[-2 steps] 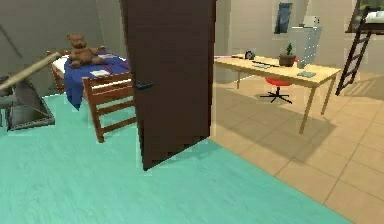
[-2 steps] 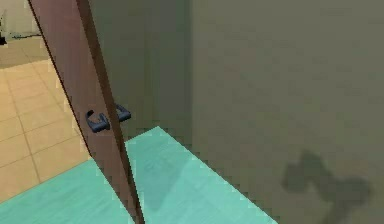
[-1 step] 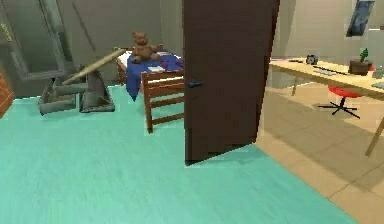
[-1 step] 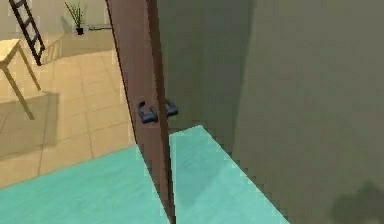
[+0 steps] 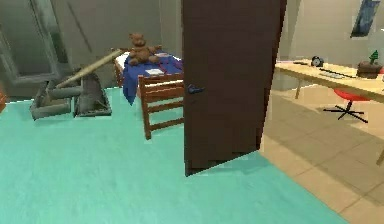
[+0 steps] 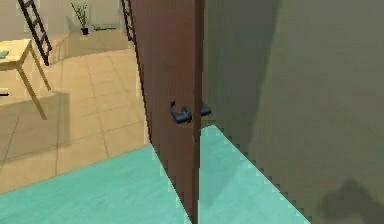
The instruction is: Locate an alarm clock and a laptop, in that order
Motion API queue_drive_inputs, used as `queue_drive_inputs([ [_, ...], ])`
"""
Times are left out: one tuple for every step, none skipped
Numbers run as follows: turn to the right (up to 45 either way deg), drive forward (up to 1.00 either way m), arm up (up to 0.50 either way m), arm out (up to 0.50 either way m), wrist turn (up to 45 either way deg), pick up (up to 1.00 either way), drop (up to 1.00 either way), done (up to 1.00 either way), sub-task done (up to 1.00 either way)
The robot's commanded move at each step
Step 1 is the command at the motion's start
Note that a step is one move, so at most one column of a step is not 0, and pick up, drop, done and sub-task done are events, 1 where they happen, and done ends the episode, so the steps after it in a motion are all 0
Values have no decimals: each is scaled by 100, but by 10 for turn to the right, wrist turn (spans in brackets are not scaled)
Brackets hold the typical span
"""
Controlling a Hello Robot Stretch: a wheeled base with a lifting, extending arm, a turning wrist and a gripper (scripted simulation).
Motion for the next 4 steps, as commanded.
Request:
queue_drive_inputs([
  [300, 0, 0, 0, 0, 0, 0, 0, 0],
  [30, 0, 0, 0, 0, 0, 0, 0, 0],
  [0, 100, 0, 0, 0, 0, 0, 0, 0],
  [0, 100, 0, 0, 0, 0, 0, 0, 0],
])
